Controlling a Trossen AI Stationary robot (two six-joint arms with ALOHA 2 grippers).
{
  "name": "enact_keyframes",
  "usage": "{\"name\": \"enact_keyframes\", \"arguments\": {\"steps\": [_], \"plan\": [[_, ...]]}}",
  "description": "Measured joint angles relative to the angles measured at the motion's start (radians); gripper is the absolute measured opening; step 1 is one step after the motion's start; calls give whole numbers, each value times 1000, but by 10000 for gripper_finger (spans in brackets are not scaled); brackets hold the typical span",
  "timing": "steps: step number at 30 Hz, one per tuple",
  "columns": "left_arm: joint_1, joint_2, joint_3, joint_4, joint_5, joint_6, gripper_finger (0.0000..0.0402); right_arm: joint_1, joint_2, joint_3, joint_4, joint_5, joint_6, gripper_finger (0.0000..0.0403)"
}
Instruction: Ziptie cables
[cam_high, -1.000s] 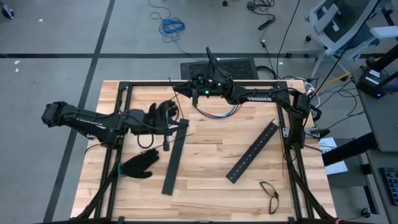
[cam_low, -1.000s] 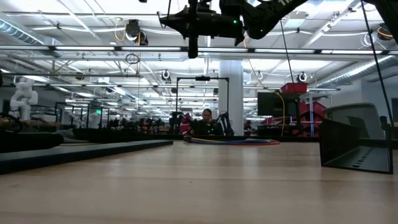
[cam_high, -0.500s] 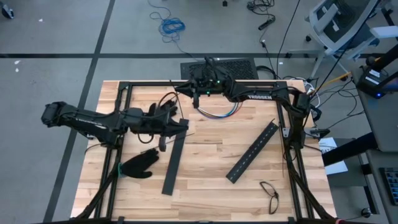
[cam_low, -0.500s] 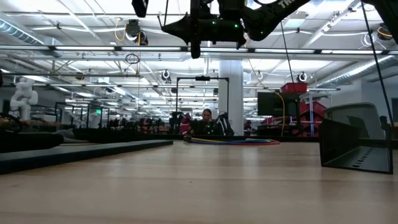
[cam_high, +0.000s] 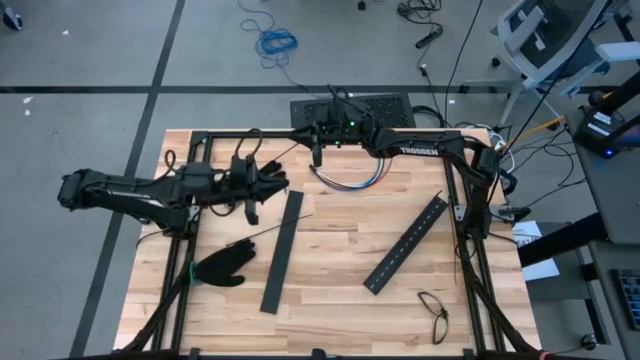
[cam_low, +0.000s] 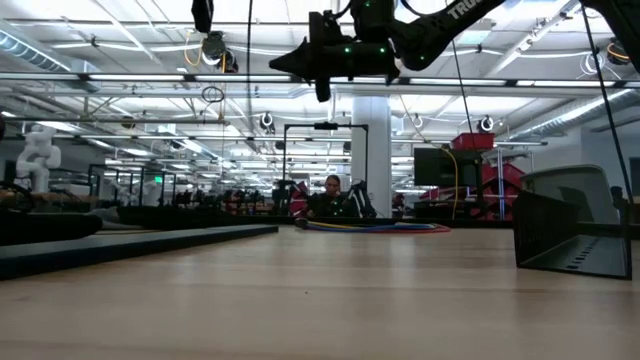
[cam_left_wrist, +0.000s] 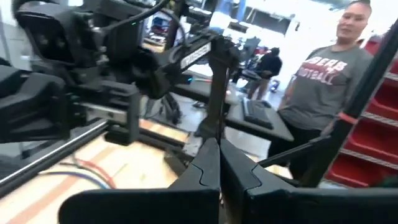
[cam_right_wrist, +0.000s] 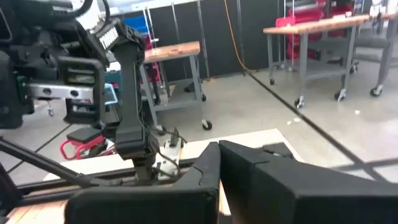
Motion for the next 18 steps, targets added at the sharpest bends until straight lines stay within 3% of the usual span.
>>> {"name": "enact_keyframes", "arguments": {"steps": [5, 10, 14, 18], "plan": [[11, 6, 0, -182, -42, 198, 0, -36, -11, 0, -6, -1, 70, 0], [11, 23, -1, -273, -123, 529, 0, -114, -56, 2, -57, -22, 382, 1], [10, 65, 0, -290, -123, 846, 0, -177, -59, 2, -122, -179, 596, 29], [-8, 113, 0, -298, -109, 1094, 0, -184, -60, 2, -196, -289, 727, 92]]}}
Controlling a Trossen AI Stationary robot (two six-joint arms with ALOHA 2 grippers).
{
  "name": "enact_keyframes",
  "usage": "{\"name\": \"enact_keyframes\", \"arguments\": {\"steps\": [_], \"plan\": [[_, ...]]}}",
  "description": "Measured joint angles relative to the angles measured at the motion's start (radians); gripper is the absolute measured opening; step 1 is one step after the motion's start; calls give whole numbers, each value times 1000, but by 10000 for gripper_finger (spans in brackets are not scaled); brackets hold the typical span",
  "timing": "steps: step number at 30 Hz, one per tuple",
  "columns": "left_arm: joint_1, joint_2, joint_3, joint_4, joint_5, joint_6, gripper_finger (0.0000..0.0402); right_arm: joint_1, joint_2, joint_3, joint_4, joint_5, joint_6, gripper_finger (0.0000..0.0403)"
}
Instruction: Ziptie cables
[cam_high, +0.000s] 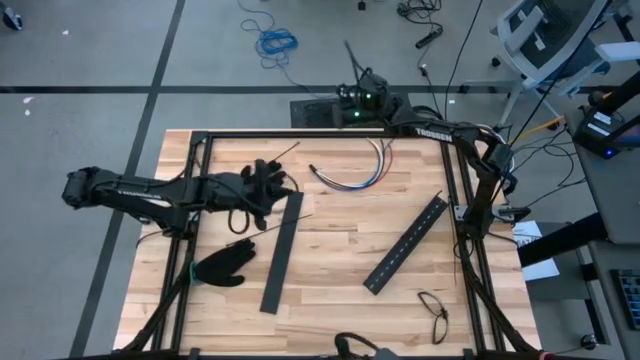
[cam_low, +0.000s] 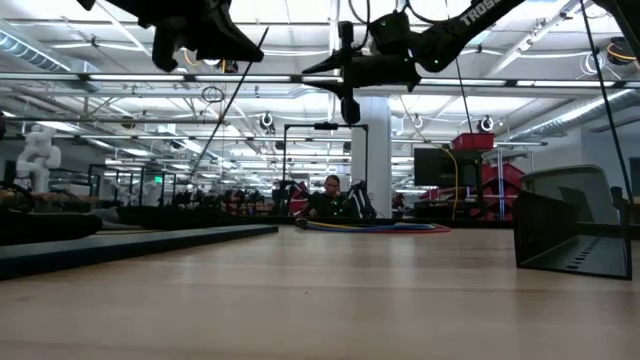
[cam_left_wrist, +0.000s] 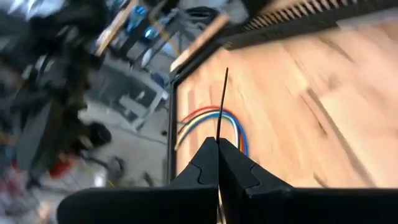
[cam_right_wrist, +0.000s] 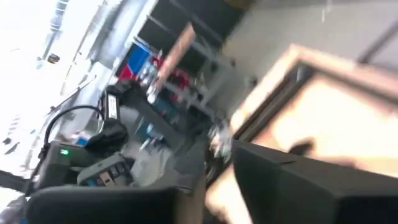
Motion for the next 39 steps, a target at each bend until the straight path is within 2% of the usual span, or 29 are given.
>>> {"name": "enact_keyframes", "arguments": {"steps": [3, 5, 7, 9, 11, 18, 24, 33, 36, 39], "plan": [[-32, 23, 0, 1, 10, 150, 0, 32, 0, 0, -126, -11, -2, 143], [-61, 29, 0, 2, -13, 305, 0, 62, 0, 0, -251, 4, -38, 173], [-84, 36, 1, 16, -54, 472, 0, 96, 1, -4, -370, 70, -88, 196], [-97, 45, 1, 45, -71, 571, 0, 125, 3, -23, -393, 129, -92, 207], [-109, 58, 17, 53, -75, 596, 0, 144, 3, -52, -331, 150, -6, 211], [-167, 105, 98, 22, -95, 626, 0, 199, 2, -214, 51, 265, 357, 209], [-221, 115, 139, -25, -95, 572, 0, 241, 2, -340, 417, 454, 590, 209], [-236, 140, 171, -27, -80, 573, 0, 314, 12, -352, 477, 618, 642, 208], [-236, 140, 174, -21, -54, 571, 0, 315, 48, -341, 566, 628, 695, 208], [-236, 140, 174, -22, -46, 571, 0, 321, 89, -312, 584, 621, 723, 208]]}}
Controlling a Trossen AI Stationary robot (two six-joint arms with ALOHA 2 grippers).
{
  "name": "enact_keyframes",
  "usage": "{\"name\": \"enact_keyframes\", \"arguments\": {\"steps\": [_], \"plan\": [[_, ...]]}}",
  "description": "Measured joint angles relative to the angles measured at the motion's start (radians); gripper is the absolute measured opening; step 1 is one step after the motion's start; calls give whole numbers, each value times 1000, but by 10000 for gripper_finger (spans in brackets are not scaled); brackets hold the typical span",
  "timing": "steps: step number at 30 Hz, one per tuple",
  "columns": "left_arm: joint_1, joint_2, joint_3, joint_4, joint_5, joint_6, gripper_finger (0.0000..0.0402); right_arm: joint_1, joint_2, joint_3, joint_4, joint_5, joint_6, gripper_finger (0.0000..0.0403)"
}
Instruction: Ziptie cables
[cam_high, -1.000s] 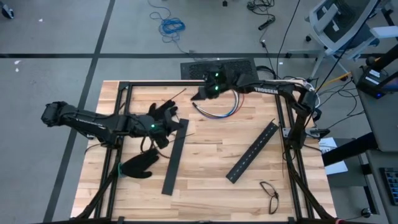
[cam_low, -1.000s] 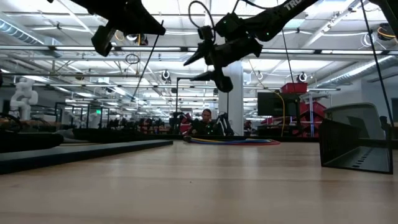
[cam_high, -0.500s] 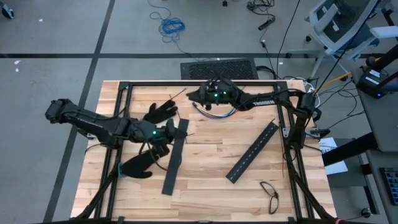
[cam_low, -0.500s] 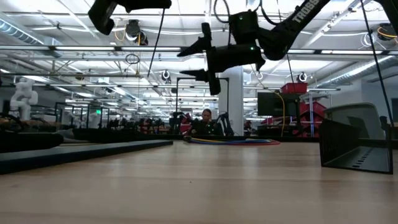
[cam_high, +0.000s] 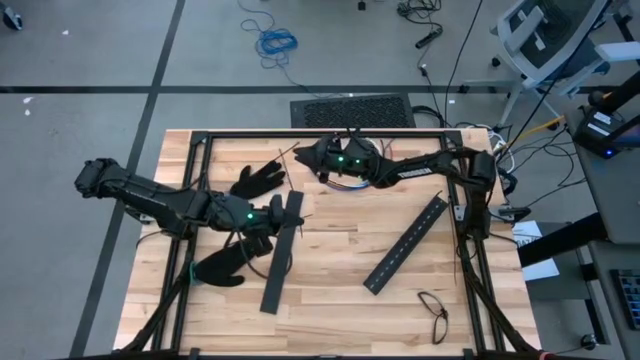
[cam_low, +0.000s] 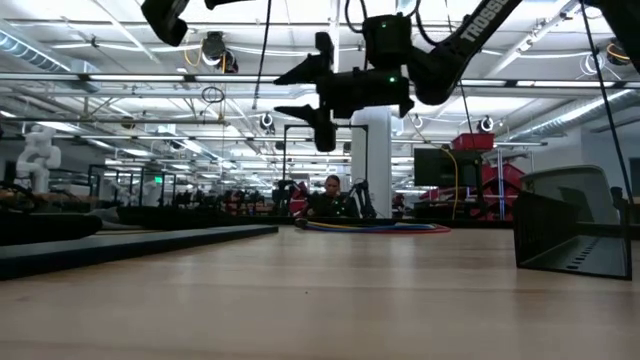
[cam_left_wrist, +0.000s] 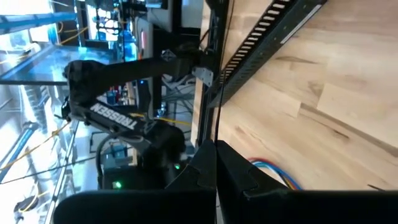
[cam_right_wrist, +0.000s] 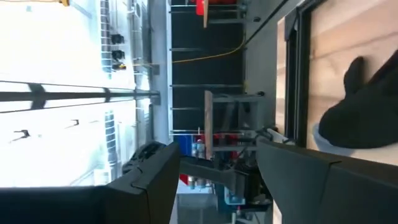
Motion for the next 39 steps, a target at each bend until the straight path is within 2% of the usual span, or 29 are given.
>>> {"name": "enact_keyframes", "arguments": {"steps": [7, 21, 31, 39], "plan": [[0, 8, 35, -4, 4, -1, 0, 21, 86, 90, 72, -21, 35, 208], [1, 8, 39, -25, 4, -27, 0, 22, 91, 130, 36, -77, -6, 204], [4, 8, 39, -37, 4, -27, 0, 25, 91, 130, 43, -105, -22, 122], [4, 8, 39, -36, 3, -27, 0, 25, 91, 130, 43, -126, -28, 89]]}}
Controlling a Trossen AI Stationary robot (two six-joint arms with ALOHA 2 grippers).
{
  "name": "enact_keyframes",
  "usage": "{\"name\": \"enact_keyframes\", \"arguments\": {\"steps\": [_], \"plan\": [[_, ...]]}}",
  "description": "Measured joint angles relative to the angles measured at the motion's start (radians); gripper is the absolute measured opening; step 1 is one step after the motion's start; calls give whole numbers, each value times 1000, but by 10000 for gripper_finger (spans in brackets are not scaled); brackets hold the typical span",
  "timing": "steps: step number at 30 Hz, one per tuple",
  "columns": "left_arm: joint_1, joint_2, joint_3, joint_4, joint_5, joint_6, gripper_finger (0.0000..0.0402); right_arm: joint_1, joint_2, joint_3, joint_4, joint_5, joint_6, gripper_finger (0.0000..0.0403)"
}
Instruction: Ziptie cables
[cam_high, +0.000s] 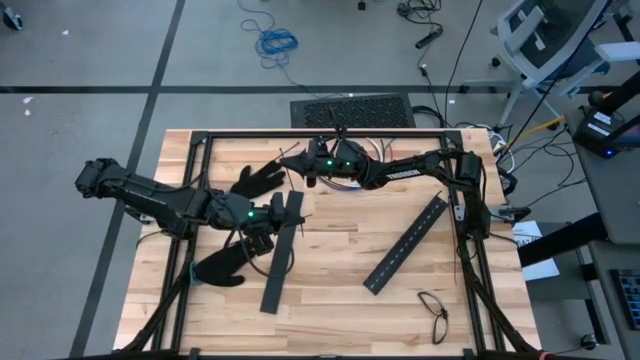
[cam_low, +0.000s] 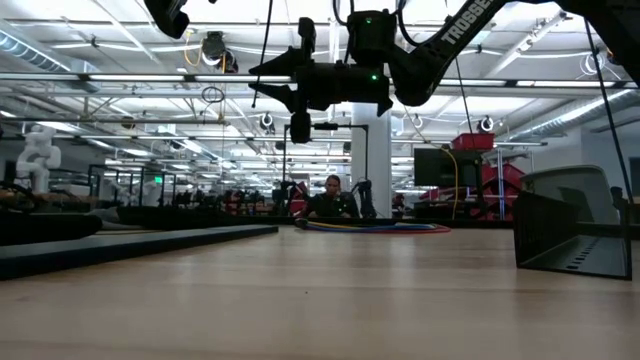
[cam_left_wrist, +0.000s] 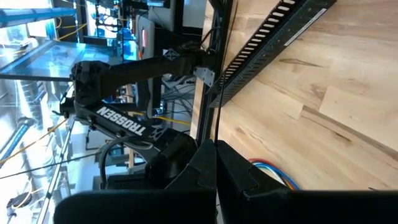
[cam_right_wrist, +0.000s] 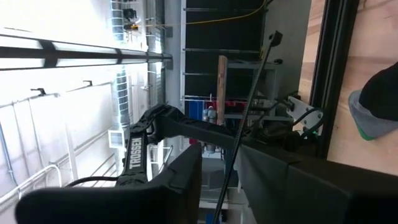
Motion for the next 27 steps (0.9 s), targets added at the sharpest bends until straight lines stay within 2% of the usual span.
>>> {"name": "enact_keyframes", "arguments": {"steps": [7, 11, 20, 23, 27], "plan": [[-1, 0, 0, 1, 0, -3, 0, -5, 0, 0, 0, -1, 0, 78], [-8, 0, 0, 6, 0, -56, 0, -5, 0, 0, 0, -1, -11, 77], [-7, 0, -1, 5, -9, -45, 0, -5, 0, -1, 0, -1, -11, 75], [-8, 0, -1, 5, -19, -45, 0, -5, 0, -1, 0, -1, -11, 58], [-8, 0, -1, 6, -31, -53, 0, -5, -1, -1, 0, -1, -22, 11]]}}
